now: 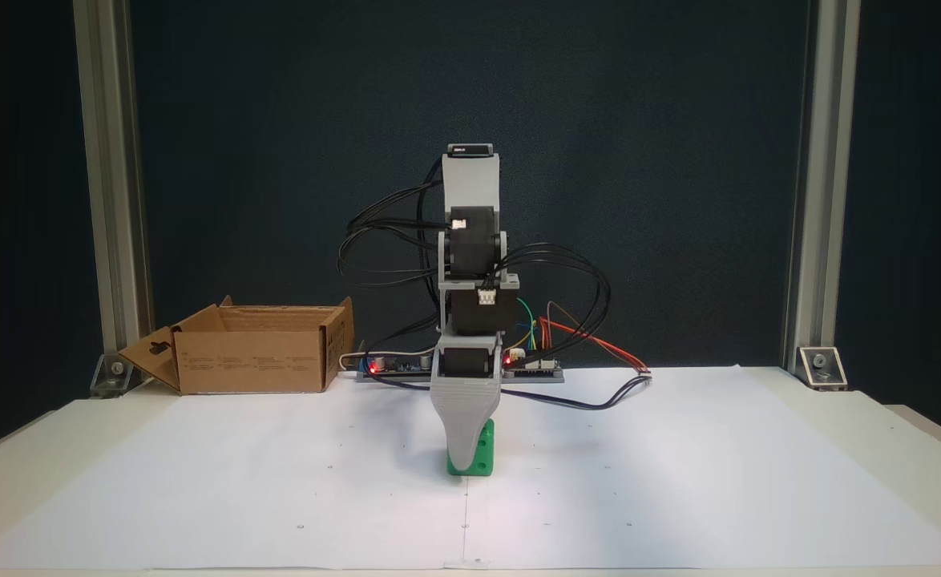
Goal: Grasp a green dice and put it in the bin.
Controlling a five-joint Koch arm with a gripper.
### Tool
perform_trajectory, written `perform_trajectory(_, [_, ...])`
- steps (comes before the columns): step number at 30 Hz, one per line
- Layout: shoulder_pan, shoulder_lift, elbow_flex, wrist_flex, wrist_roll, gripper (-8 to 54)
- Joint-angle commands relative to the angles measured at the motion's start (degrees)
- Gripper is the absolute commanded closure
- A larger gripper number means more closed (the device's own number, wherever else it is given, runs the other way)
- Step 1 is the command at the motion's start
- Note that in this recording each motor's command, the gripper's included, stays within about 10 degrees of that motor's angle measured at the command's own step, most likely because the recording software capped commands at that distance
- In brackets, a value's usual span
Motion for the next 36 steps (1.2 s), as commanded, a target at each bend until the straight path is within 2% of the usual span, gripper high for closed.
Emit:
perform_trajectory(1, [0.7, -0.3, -1.1, -1.6, 2.3, 2.5])
perform_trajectory(10, [1.1, -1.1, -1.1, -2.5, 2.1, 4.5])
perform_trajectory(12, [1.1, -1.1, -1.1, -2.4, 2.2, 8.1])
perform_trajectory(19, [0.7, -1.1, -0.4, -2.4, 2.3, 32.9])
perform_trajectory(24, [0.7, -0.7, -0.4, -2.1, 2.3, 33.9])
perform_trajectory(36, [-0.4, 35.5, -1.7, 11.5, 2.5, 33.9])
